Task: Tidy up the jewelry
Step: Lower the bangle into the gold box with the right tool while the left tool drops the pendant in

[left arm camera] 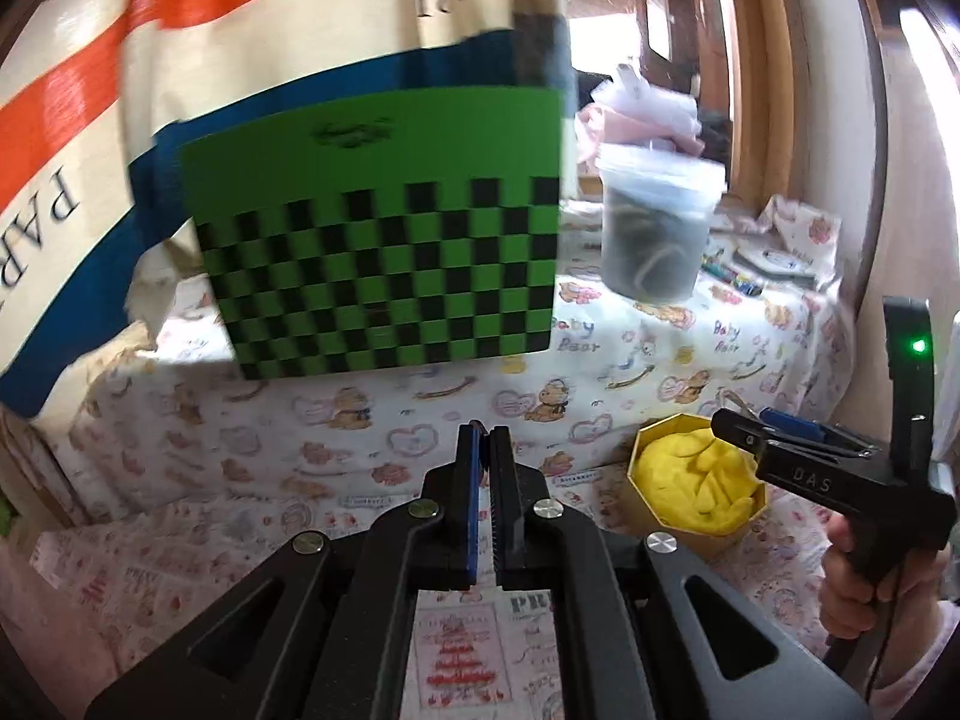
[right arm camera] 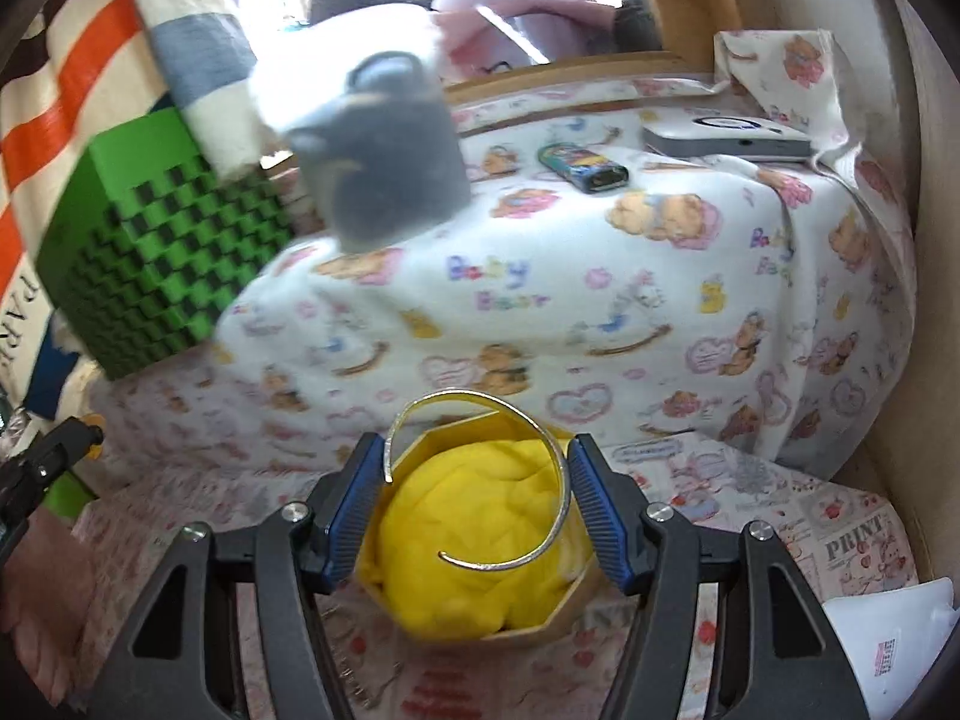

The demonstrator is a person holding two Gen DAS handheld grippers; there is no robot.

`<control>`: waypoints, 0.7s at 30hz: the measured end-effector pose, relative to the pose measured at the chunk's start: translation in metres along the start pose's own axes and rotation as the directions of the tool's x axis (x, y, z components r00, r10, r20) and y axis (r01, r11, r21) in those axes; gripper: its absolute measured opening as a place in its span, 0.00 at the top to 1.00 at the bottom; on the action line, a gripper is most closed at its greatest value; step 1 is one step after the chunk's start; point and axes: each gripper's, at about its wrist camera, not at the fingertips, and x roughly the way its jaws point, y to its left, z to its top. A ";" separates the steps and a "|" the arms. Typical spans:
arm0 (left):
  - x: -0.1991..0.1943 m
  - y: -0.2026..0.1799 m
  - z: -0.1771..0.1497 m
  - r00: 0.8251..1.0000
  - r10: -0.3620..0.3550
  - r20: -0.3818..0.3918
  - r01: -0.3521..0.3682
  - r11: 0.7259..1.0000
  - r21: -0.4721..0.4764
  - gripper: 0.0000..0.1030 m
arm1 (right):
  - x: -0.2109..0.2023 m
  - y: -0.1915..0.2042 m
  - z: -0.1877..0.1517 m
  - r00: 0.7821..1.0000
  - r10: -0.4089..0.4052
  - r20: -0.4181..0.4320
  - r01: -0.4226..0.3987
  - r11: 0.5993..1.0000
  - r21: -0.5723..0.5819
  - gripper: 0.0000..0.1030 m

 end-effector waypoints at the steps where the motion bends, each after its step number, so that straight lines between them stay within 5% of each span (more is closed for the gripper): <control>1: 0.004 -0.006 0.000 1.000 0.009 -0.002 -0.009 1.000 0.016 0.98 | 0.003 0.000 0.000 1.000 0.010 -0.013 -0.010 1.000 -0.006 0.41; 14: 0.044 -0.030 -0.010 0.995 -0.038 -0.092 0.040 0.999 0.018 0.98 | 0.007 -0.011 -0.003 0.996 0.083 -0.027 -0.082 0.996 0.022 0.35; 21: 0.064 -0.051 -0.008 0.965 -0.212 -0.155 0.209 0.977 -0.035 0.98 | -0.014 -0.032 0.002 0.999 -0.014 0.029 0.012 0.999 0.051 0.33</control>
